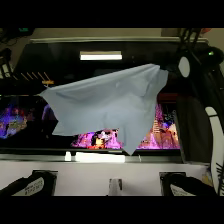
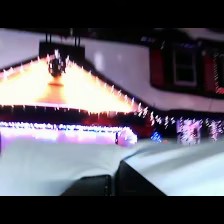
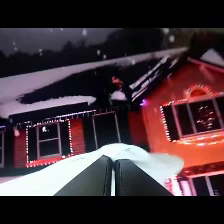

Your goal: Fold the shirts.

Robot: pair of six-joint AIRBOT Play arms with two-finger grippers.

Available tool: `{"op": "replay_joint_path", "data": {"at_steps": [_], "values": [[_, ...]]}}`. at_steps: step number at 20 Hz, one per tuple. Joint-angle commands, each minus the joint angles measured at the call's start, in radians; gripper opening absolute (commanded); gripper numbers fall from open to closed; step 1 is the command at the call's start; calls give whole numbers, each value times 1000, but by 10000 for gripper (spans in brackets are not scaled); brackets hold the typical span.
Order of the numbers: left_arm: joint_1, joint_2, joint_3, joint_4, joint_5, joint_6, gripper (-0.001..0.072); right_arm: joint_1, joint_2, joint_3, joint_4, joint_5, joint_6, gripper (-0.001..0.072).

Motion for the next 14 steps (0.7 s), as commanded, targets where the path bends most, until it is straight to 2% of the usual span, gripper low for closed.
{"op": "replay_joint_path", "data": {"at_steps": [1, 3, 5, 6, 7, 8, 9, 10, 12, 13, 14], "values": [[0, -125, -27, -49, 70, -6, 38, 1, -116, -10, 48, -83, 121, 27], [-1, -166, -28, -77, 72, -6, 38, 1, -140, -10, 109, -83, 120, 27], [-1, -202, -28, -133, 71, -7, 41, 1, -170, -10, 200, -72, 66, 27], [-1, -213, -28, -161, 64, -6, 57, 1, -183, -10, 243, -59, 35, 27], [-1, -219, -28, -182, 57, -7, 118, 1, -193, -10, 275, -47, 6, 44], [0, -218, -26, -188, 42, -7, 283, 1, -193, -10, 283, -44, -16, 207], [5, -217, -11, -176, 4, -6, 523, 0, -185, -6, 264, -28, -47, 522], [22, -217, 21, -124, -75, -5, 675, 0, -172, 6, 195, 27, -81, 624], [74, -217, 102, 86, -285, 1, 670, -31, -134, 16, 5, 180, -124, 534], [108, -217, 126, 192, -376, 1, 666, -90, -117, 16, 7, 240, -154, 515], [153, -211, 124, 243, -421, -43, 627, -161, -108, 16, 61, 290, -180, 479]]}}
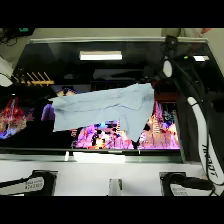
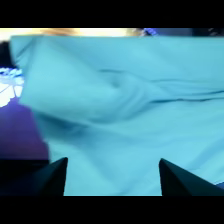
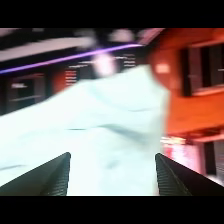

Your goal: Fold the shirts.

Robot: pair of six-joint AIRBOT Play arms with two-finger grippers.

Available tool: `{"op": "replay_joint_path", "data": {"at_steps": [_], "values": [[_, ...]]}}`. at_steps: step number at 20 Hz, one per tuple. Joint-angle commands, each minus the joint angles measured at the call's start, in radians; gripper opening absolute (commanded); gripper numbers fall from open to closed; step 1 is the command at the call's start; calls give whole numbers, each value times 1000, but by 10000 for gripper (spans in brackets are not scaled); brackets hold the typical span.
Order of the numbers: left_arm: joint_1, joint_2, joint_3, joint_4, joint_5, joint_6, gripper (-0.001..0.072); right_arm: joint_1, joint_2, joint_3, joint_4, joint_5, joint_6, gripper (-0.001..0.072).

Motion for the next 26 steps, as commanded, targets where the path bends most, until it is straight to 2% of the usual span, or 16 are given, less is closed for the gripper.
{"op": "replay_joint_path", "data": {"at_steps": [1, 3, 4, 6, 10, 15, 24, 26], "values": [[130, 9, 29, 195, -233, -102, 590, -177, 31, 6, 71, 221, -118, 437], [209, 12, -56, 70, -239, -98, 594, -323, 31, -14, 343, 286, -229, 418], [230, 10, -118, 21, -236, -69, 598, -372, 31, -30, 454, 306, -285, 420], [240, 5, -242, -27, -211, -7, 621, -426, 31, -53, 566, 351, -352, 421], [227, 2, -405, -103, -86, 5, 618, -429, 31, -66, 581, 383, -390, 420], [211, -2, -446, -173, 36, 11, 615, -429, 31, -66, 581, 380, -397, 419], [154, -56, -447, -182, 57, 8, 613, -429, 31, -66, 581, 393, -413, 419], [125, -66, -447, -182, 65, 6, 594, -429, 31, -66, 581, 394, -412, 419]]}}
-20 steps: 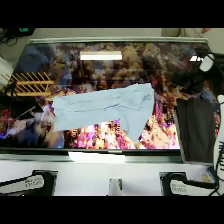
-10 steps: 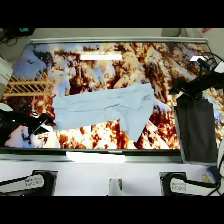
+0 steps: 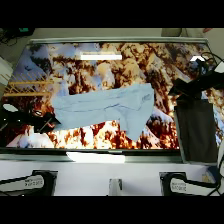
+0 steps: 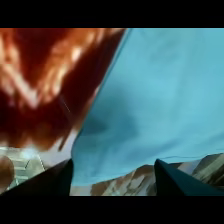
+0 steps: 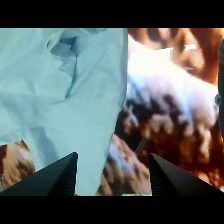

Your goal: Fold the shirts.

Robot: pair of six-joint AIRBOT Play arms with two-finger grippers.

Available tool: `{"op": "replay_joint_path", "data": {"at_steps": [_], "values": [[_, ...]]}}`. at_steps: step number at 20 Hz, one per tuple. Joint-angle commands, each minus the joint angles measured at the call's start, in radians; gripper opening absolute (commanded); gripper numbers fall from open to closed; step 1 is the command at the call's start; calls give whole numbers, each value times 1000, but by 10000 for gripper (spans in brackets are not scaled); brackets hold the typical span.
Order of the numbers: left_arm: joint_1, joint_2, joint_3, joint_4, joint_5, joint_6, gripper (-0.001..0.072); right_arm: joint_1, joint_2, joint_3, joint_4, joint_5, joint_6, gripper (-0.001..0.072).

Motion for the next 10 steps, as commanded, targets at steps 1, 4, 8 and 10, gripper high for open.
{"op": "replay_joint_path", "data": {"at_steps": [1, 4, 8, 10], "values": [[-48, -26, -3, 11, 34, -16, 533, 0, 1, 0, 1, 6, -2, 419], [-76, -36, -2, 11, 45, -23, 38, 0, 1, -14, 1, 12, -2, 419], [-73, -14, 0, 13, 42, -2, 36, 17, -2, -139, 5, -16, -7, 420], [-73, 9, 0, 12, 41, 6, 35, 45, -8, -210, 9, -89, -9, 420]]}}
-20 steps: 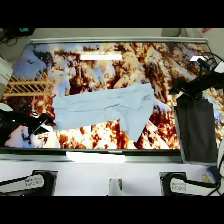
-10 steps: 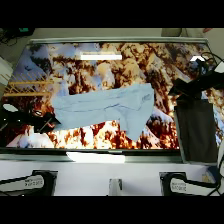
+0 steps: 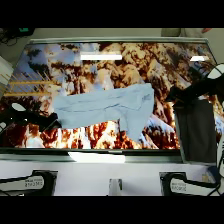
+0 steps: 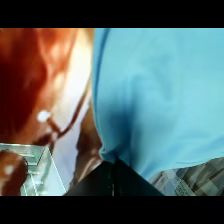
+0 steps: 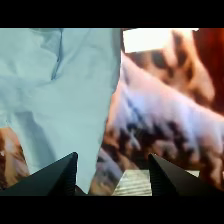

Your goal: Fold the shirts.

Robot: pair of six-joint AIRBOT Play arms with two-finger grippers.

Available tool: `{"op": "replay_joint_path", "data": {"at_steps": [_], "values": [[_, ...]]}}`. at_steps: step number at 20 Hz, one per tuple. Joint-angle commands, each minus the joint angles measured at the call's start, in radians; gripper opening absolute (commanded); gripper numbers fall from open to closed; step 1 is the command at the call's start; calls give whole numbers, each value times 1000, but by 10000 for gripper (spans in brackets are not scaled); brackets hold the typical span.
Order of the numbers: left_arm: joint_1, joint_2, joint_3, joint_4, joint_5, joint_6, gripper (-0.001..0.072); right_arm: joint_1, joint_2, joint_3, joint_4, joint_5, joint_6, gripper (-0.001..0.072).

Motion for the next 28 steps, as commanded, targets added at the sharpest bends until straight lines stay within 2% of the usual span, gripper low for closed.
{"op": "replay_joint_path", "data": {"at_steps": [1, 6, 10, 11, 15, 16, 17, 18, 23, 26, 28], "values": [[-3, 38, 3, -1, -4, 23, 35, 43, -15, -108, 9, -109, -2, 420], [-3, 108, 3, -1, -4, 37, 35, 137, -146, -134, 25, -230, -2, 419], [-3, 138, 3, -1, -12, 37, 35, 140, -214, -133, 8, -278, 2, 414], [-3, 142, 3, -1, -19, 38, 35, 140, -221, -134, 5, -292, 3, 395], [-3, 160, 3, -1, -37, 67, 35, 142, -247, -134, 83, -348, 10, 374], [-3, 168, 3, -1, -37, 67, 35, 142, -255, -134, 101, -351, 17, 356], [-3, 175, 3, 0, -38, 67, 35, 142, -264, -134, 116, -351, 16, 270], [-3, 185, 3, -1, -38, 67, 35, 142, -268, -134, 122, -348, 16, 17], [-3, 277, 82, 0, -38, 67, 34, 140, -151, -45, 81, -336, -116, 24], [-3, 373, 343, 0, -12, 82, 34, 140, 24, 160, -23, -383, -115, 24], [-3, 433, 605, -1, 70, 68, 34, 140, 166, 319, -82, -468, -113, 25]]}}
